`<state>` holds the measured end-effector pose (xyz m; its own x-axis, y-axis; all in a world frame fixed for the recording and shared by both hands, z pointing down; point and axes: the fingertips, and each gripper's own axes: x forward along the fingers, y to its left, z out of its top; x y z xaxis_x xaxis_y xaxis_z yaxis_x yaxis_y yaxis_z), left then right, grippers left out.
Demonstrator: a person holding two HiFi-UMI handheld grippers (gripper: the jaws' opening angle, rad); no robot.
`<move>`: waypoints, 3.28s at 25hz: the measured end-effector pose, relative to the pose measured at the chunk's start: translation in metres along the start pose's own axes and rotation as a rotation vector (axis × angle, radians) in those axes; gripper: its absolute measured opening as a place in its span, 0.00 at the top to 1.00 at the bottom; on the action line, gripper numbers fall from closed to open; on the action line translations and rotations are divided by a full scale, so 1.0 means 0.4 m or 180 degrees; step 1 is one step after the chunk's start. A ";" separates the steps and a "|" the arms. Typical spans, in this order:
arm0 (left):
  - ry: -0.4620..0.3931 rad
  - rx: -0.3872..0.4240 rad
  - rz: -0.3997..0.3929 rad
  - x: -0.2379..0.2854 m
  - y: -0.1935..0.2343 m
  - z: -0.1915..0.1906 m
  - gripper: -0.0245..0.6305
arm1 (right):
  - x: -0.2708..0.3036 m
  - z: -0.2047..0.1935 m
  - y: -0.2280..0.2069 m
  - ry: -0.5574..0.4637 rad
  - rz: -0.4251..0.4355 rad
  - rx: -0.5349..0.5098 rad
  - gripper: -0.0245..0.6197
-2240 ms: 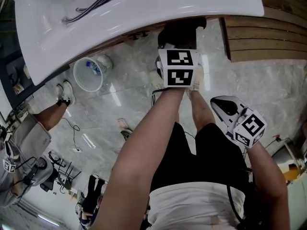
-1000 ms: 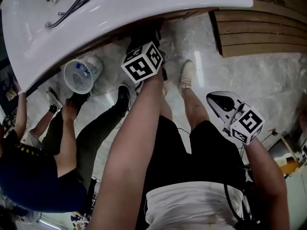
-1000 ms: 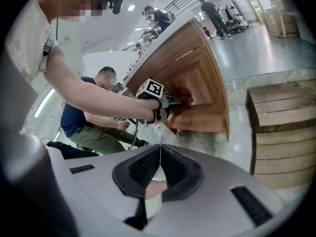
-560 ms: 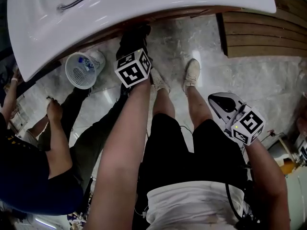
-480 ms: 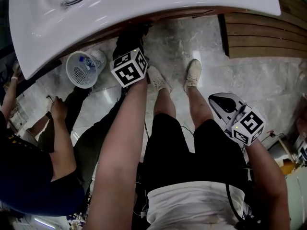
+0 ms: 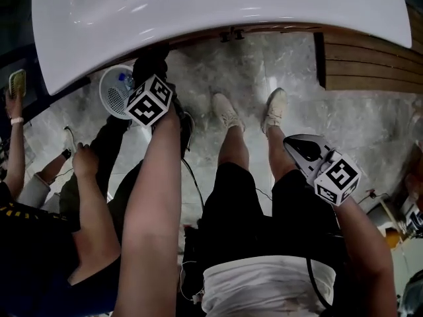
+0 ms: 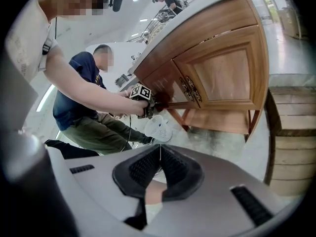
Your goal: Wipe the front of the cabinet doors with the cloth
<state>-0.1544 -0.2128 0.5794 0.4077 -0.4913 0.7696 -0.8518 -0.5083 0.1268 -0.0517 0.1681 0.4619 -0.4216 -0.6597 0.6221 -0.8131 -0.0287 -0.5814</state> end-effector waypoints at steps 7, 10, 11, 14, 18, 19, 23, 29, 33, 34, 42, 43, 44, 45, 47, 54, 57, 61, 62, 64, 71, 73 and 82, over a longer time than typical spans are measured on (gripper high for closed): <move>0.0096 -0.0026 0.0120 0.001 0.127 -0.008 0.71 | 0.064 0.025 0.057 -0.0034 0.0103 -0.0038 0.94; 0.0155 -0.0014 -0.0137 0.039 0.090 -0.031 0.71 | 0.072 0.024 0.045 -0.0095 0.0086 -0.0017 0.94; 0.0151 0.0057 -0.0234 0.051 0.059 -0.035 0.71 | 0.070 0.020 0.036 -0.0100 0.0072 -0.0007 0.94; 0.0236 0.0385 -0.0566 0.078 -0.063 -0.064 0.71 | 0.064 -0.001 0.015 -0.0060 0.0034 0.0011 0.94; 0.0367 0.0500 -0.0960 0.094 -0.225 -0.115 0.71 | 0.039 -0.006 -0.003 -0.0091 -0.0004 0.0049 0.94; 0.0364 0.0477 -0.1044 0.097 -0.267 -0.123 0.71 | 0.029 -0.010 -0.013 -0.0108 -0.0022 0.0074 0.94; 0.0349 0.0367 -0.1280 0.104 -0.420 -0.163 0.71 | -0.012 -0.032 -0.056 -0.0159 -0.0092 0.0138 0.94; 0.0258 0.0095 -0.1548 0.078 -0.570 -0.204 0.71 | -0.065 -0.072 -0.094 -0.0215 -0.0179 0.0211 0.94; 0.0273 0.0316 -0.1789 0.059 -0.716 -0.220 0.71 | -0.106 -0.081 -0.126 -0.0273 -0.0187 0.0229 0.94; 0.0282 0.0318 -0.1815 0.060 -0.748 -0.222 0.71 | -0.117 -0.083 -0.138 -0.0289 -0.0186 0.0239 0.94; 0.0354 0.0912 -0.2134 0.062 -1.017 -0.256 0.71 | -0.203 -0.103 -0.234 -0.0443 -0.0258 0.0354 0.94; 0.0341 0.1112 -0.2191 0.057 -1.052 -0.265 0.71 | -0.213 -0.106 -0.244 -0.0453 -0.0268 0.0355 0.94; 0.0331 0.1307 -0.2233 0.052 -1.083 -0.277 0.71 | -0.222 -0.109 -0.253 -0.0461 -0.0279 0.0355 0.94; 0.0328 0.1458 -0.2264 0.048 -1.112 -0.291 0.71 | -0.233 -0.113 -0.261 -0.0467 -0.0294 0.0357 0.94; 0.0347 0.1530 -0.2310 0.047 -1.162 -0.315 0.71 | -0.257 -0.120 -0.278 -0.0491 -0.0339 0.0372 0.94; 0.0512 0.1031 -0.2075 0.116 -1.172 -0.349 0.71 | -0.311 -0.156 -0.313 -0.0457 -0.0441 0.0413 0.94; 0.0540 0.1030 -0.1859 0.144 -1.113 -0.353 0.71 | -0.306 -0.165 -0.305 -0.0387 -0.0386 0.0349 0.94; 0.0675 0.0852 -0.1540 0.171 -0.984 -0.361 0.71 | -0.288 -0.169 -0.295 -0.0273 -0.0327 0.0320 0.94; 0.0693 0.0841 -0.1476 0.177 -0.949 -0.359 0.71 | -0.281 -0.167 -0.291 -0.0237 -0.0307 0.0300 0.94; 0.0698 0.0828 -0.1354 0.188 -0.877 -0.352 0.71 | -0.262 -0.162 -0.278 -0.0173 -0.0271 0.0259 0.94; 0.0302 0.0800 -0.1160 0.188 -0.675 -0.297 0.71 | -0.174 -0.134 -0.212 0.0019 -0.0142 0.0106 0.94; 0.0291 0.0735 -0.1080 0.185 -0.603 -0.278 0.71 | -0.144 -0.123 -0.186 0.0073 -0.0105 0.0061 0.94; 0.0387 0.0741 -0.0632 0.184 -0.243 -0.212 0.71 | -0.023 -0.064 -0.075 0.0241 0.0052 -0.0113 0.94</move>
<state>-0.0696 -0.1397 0.6767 0.5041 -0.2854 0.8151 -0.6558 -0.7407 0.1462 -0.0337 0.1943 0.4870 -0.4630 -0.6012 0.6513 -0.8190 0.0093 -0.5737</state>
